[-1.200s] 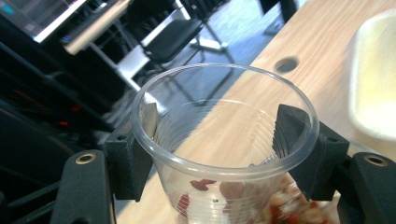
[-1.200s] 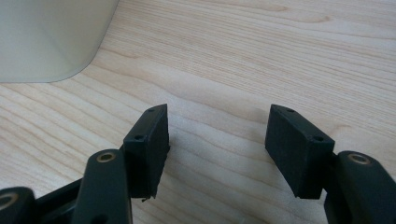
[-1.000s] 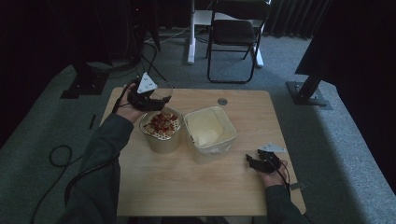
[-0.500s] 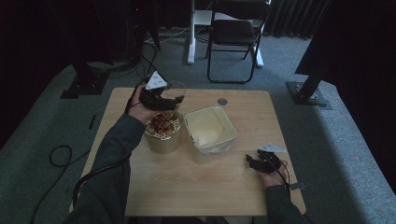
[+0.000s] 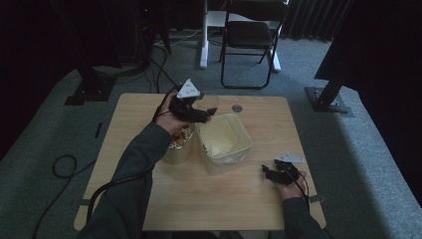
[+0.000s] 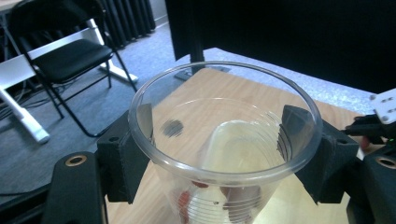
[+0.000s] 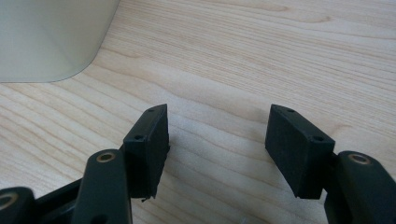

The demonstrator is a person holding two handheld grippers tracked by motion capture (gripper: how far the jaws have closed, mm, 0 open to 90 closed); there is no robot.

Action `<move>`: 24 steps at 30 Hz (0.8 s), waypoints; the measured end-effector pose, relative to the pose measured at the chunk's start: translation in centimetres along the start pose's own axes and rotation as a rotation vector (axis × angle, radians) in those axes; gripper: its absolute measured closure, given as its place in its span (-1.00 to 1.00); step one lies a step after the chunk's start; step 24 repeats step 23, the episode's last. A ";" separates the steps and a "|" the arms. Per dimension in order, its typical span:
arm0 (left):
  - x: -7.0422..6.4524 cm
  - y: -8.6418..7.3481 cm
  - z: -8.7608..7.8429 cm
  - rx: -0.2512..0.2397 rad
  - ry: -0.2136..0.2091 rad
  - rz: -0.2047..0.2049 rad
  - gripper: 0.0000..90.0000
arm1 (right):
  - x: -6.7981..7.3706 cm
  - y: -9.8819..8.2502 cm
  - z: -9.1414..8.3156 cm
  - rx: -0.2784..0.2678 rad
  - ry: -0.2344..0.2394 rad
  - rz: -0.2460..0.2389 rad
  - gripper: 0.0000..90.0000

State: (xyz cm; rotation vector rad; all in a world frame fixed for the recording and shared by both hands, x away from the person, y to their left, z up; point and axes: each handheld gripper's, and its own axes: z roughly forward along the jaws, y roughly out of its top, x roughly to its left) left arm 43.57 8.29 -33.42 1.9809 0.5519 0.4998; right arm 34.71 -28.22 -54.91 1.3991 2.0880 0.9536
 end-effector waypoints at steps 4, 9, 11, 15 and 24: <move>-0.8 0.4 0.3 -0.002 -0.028 0.025 -0.40 | 0.0 0.0 0.0 0.000 0.000 0.001 -0.13; -1.2 0.5 0.6 -0.009 -0.093 0.031 -0.82 | 0.0 0.0 0.0 0.000 0.000 0.000 -0.13; -1.1 0.5 0.7 -0.004 -0.099 0.019 -0.97 | 0.0 0.0 0.0 0.000 0.000 -0.001 -0.13; -0.8 0.3 0.6 0.009 -0.092 0.010 -0.97 | 0.0 0.0 0.0 0.000 0.001 -0.001 -0.13; 0.1 -0.5 -0.1 0.015 -0.038 -0.031 -0.96 | 0.0 0.0 0.0 0.000 0.001 -0.002 -0.13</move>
